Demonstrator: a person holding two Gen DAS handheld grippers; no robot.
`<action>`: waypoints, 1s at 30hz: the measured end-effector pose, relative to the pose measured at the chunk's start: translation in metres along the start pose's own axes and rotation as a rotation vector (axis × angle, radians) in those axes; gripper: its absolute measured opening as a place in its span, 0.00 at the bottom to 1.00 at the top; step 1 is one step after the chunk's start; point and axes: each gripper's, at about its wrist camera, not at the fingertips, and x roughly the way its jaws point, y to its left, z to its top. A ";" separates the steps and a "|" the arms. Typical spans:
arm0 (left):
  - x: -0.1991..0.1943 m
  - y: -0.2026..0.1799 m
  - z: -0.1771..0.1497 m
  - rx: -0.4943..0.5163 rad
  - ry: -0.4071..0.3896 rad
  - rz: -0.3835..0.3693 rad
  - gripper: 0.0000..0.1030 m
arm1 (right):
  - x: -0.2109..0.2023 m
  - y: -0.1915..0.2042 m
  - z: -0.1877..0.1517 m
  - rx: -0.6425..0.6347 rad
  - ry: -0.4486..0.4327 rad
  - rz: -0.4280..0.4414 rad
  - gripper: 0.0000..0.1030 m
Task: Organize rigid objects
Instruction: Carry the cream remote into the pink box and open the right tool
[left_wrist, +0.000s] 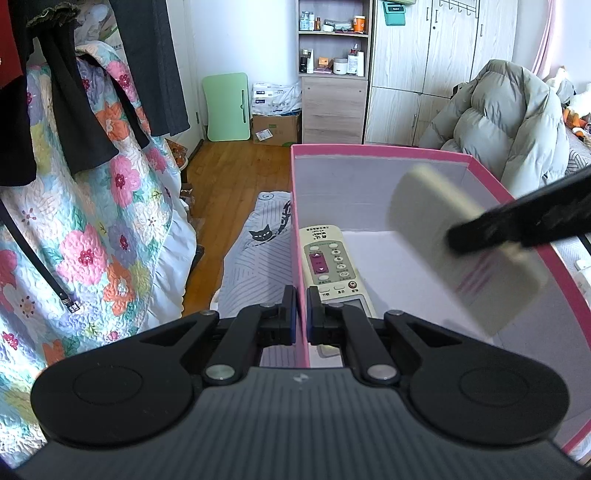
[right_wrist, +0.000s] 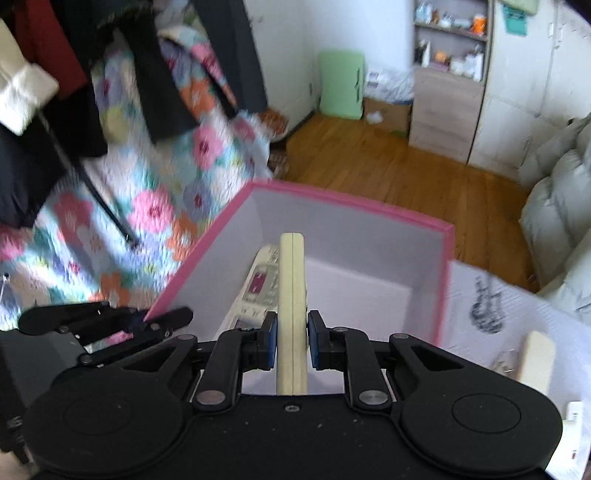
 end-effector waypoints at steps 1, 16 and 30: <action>0.000 0.000 0.000 0.001 0.000 0.000 0.04 | 0.008 0.003 0.002 -0.015 0.016 -0.014 0.19; -0.001 -0.001 -0.001 0.002 -0.002 -0.003 0.04 | 0.079 0.012 0.019 -0.056 0.073 -0.179 0.30; -0.002 0.000 -0.003 0.005 -0.003 -0.003 0.04 | -0.052 -0.031 -0.014 0.095 -0.178 -0.026 0.45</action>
